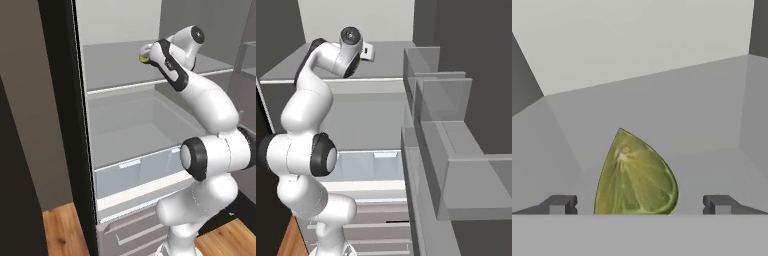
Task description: There is a bowl on the dining counter. Grab a lemon wedge from the fridge and place it in the bowl. Then get the liquor bottle and glass cup from the cabinet and place them next to the bowl.
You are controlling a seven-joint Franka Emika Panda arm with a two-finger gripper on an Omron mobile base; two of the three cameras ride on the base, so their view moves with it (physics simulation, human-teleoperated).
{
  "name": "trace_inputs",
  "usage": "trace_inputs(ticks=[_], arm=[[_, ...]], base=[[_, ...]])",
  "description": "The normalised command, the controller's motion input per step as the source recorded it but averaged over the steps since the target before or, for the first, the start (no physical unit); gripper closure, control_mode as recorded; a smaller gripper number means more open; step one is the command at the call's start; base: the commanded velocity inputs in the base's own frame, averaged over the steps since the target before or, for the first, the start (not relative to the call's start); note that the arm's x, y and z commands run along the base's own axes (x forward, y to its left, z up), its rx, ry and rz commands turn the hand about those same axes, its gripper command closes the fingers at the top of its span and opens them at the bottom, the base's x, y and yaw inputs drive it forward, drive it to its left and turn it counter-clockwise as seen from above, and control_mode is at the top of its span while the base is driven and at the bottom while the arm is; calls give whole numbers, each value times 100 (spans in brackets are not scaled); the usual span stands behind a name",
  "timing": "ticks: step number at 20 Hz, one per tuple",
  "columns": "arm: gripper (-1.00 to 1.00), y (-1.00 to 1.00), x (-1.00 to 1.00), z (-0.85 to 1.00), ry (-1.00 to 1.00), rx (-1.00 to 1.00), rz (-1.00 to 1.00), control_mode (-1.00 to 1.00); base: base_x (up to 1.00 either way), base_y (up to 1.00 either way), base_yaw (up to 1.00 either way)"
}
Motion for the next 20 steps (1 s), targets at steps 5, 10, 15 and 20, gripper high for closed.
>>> trace_inputs(ticks=[5,10,15,20], arm=[[-100,0,26,0,0,5,0,-100],[-100,0,16,0,2,3,0,-100],[-100,0,9,-11,7,2,0,-100],[-100,0,-1,-33,9,0,0,-100]], base=[[0,0,0],[0,0,0],[0,0,0],[0,0,0]])
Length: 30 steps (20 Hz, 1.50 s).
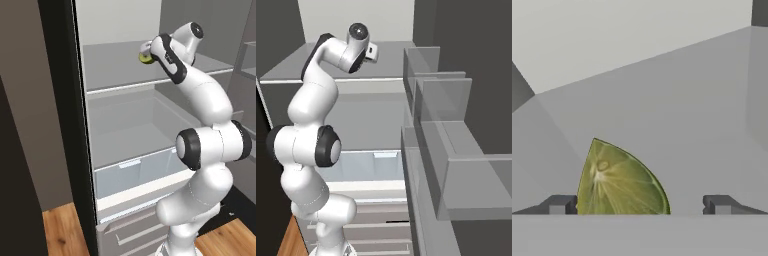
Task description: There is a bowl on the dining counter. Grab a lemon wedge from the fridge and place it in the bowl. Then get the liquor bottle and glass cup from the cabinet and place them next to the bowl.
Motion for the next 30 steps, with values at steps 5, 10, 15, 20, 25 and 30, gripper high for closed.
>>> trace_inputs(ticks=[5,10,15,20,25,30], arm=[[-100,4,-7,-50,5,0,0,-100],[-100,25,5,-36,0,0,0,-100],[-100,36,25,-22,0,0,0,-100],[-100,38,9,-7,-7,2,2,-100],[-100,15,0,9,-20,7,4,-100],[-100,0,0,18,-17,7,3,-100]], base=[[0,0,0],[0,0,0],[0,0,0],[0,0,0],[0,0,0],[0,0,0]])
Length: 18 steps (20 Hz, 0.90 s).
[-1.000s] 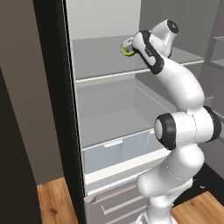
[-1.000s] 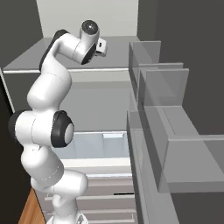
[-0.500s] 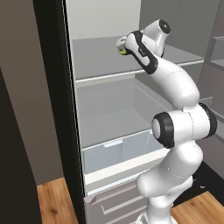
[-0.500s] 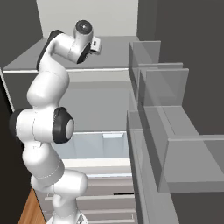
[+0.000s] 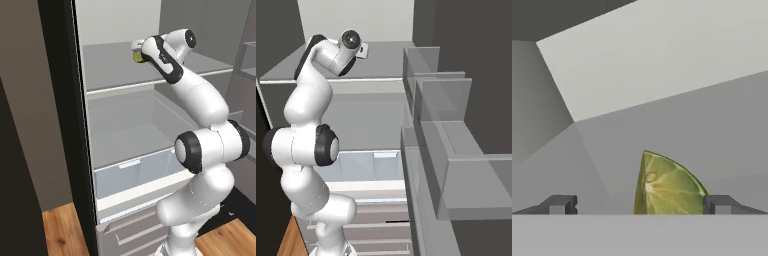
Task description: There is a bowl on the dining counter. Grab a lemon wedge from the fridge and place it in the bowl. Then get the liquor bottle and glass cup from the cabinet and place them next to the bowl.
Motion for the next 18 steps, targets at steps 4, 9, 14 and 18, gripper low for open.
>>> trace_inputs(ticks=[4,9,14,18], arm=[[-100,0,1,-5,0,0,0,-100],[-100,0,1,-19,4,0,0,-100],[-100,-7,0,0,1,0,0,-100],[-100,-16,0,0,7,0,0,-100]], base=[[0,0,0],[0,0,0],[0,0,0],[0,0,0]])
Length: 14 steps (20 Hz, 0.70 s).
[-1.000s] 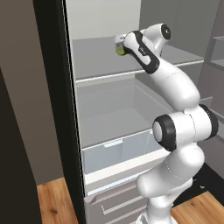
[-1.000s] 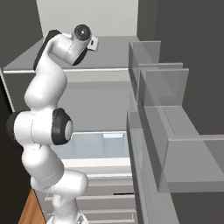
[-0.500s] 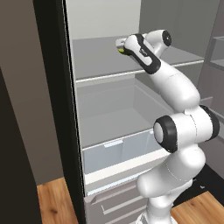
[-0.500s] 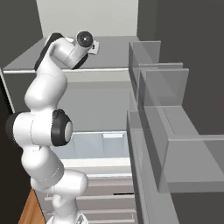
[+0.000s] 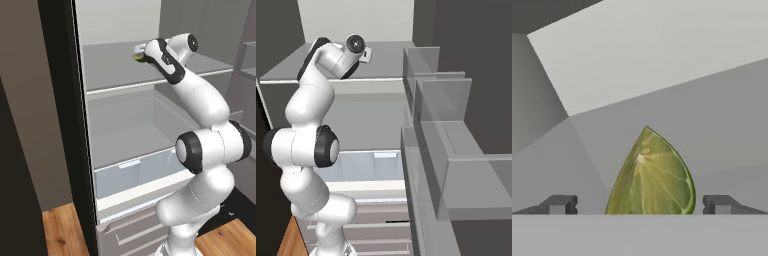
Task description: There is a bowl on the dining counter. Grab a lemon wedge from the fridge and place it in the bowl. Then get the liquor bottle and glass cup from the cabinet and place them next to the bowl.
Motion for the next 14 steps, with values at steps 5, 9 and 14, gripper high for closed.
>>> trace_inputs(ticks=[5,9,14], arm=[[-100,-4,1,-18,19,0,0,-100],[-100,0,17,-30,24,0,0,-100],[-100,2,41,-22,21,0,0,-100]], base=[[0,0,0],[0,0,0],[0,0,0]])
